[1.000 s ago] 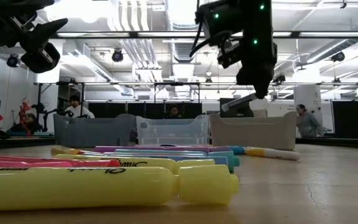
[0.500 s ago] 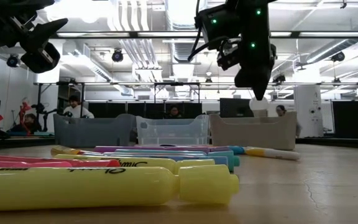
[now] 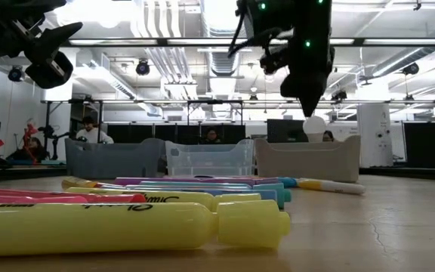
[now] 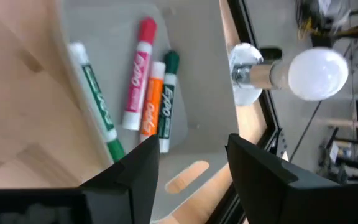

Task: Pick & Place Markers
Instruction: Put the light blue highlighter into the transparent bin

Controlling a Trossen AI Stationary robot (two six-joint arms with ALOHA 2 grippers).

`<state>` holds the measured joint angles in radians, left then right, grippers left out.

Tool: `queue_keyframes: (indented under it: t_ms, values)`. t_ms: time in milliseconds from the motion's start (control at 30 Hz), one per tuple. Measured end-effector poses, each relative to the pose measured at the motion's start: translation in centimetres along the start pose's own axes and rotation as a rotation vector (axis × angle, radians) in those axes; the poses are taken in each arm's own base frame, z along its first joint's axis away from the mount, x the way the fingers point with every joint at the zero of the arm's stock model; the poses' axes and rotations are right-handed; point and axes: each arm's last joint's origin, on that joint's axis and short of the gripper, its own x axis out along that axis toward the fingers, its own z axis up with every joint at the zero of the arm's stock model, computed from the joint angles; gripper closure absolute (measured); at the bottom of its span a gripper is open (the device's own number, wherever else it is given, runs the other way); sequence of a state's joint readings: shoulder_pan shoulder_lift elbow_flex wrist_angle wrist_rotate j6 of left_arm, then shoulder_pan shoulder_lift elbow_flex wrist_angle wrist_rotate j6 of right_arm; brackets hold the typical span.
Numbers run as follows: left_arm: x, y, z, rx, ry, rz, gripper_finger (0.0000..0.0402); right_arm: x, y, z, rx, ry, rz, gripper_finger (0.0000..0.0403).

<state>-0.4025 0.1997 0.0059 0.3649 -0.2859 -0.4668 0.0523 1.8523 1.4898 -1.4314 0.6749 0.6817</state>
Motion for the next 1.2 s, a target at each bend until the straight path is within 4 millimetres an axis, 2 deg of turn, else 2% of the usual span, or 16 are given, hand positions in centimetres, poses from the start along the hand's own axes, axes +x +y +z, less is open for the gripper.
queue_keyframes:
  t_ms: [333,667,1200]
  values:
    - [0.0,0.0,-0.1,0.005,0.007,0.003,0.0262,-4.3,2.6,-0.6,0.014,-0.219,0.066,0.0241]
    - [0.0,0.1,-0.1,0.007,0.014,0.007,0.0262,-7.3,5.0,0.6,-0.016,-0.456,0.243,0.0245]
    - [0.0,0.3,-0.5,0.051,0.052,0.026,0.0262,-8.2,6.0,0.7,-0.021,-0.525,0.295,0.0257]
